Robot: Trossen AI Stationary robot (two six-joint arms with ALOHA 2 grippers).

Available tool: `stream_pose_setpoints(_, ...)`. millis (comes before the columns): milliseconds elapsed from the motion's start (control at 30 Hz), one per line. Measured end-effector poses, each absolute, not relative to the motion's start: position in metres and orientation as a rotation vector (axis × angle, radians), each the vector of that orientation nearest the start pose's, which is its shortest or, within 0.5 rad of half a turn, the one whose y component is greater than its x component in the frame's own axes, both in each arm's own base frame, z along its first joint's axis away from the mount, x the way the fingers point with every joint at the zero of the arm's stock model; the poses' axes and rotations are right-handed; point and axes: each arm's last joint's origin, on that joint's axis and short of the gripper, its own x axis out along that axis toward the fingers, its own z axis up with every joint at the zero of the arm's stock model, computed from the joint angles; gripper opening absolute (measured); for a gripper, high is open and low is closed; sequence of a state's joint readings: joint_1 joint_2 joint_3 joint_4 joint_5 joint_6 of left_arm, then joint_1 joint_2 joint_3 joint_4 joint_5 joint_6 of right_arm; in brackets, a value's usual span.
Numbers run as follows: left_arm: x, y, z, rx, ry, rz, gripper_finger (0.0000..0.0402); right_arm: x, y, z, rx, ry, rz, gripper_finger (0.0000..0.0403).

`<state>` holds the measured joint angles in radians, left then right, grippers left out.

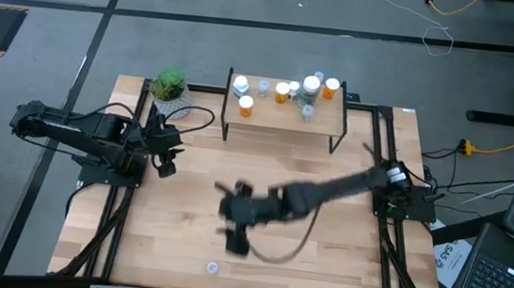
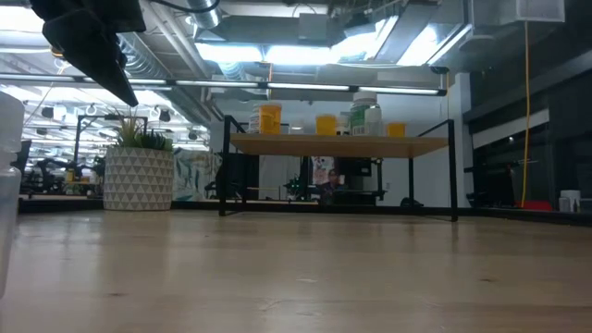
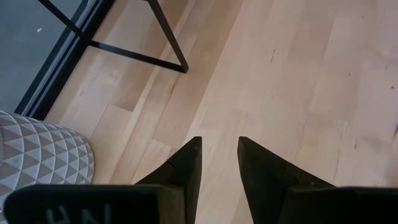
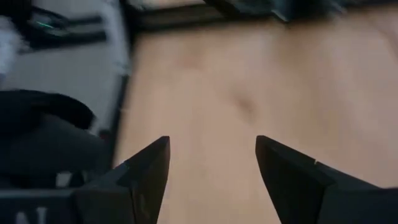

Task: Pick and place medicine bottles onto shelf by color
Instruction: Put the transparent pill bottle on the shelf

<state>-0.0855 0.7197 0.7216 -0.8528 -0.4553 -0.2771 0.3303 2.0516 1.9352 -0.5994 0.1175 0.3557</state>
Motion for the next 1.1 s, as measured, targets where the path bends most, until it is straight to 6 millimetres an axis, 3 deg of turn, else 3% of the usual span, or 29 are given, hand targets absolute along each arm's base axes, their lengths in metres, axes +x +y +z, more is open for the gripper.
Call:
stream_pose_setpoints(100,0.129,0.002,0.267,-0.03,0.767,0.456,0.0098,0.446,0.177,0.278,0.187,0.572,0.166,0.0239)
stream_pose_setpoints(233,0.129,0.002,0.267,-0.03,0.767,0.457,0.0098,0.452,0.198,0.241,0.213,0.55,0.196,0.0228)
stream_pose_setpoints(300,0.129,0.002,0.268,-0.03,0.767,0.457,0.0098,0.46,0.207,0.232,0.22,0.552,0.205,0.0221)
stream_pose_setpoints(567,0.129,0.002,0.267,-0.029,0.768,0.456,0.0098,0.486,0.237,0.224,0.161,0.614,0.262,0.0208)
stream_pose_setpoints(733,0.129,0.002,0.267,-0.028,0.77,0.457,0.0098,0.485,0.253,0.234,0.14,0.667,0.277,0.0208)
stream_pose_setpoints(900,0.129,0.002,0.267,-0.022,0.772,0.454,0.0098,0.484,0.267,0.213,0.106,0.745,0.285,0.0208)
stream_pose_setpoints(1100,0.129,0.002,0.267,0.003,0.778,0.444,0.0098,0.48,0.266,0.204,0.064,0.797,0.236,0.0208)
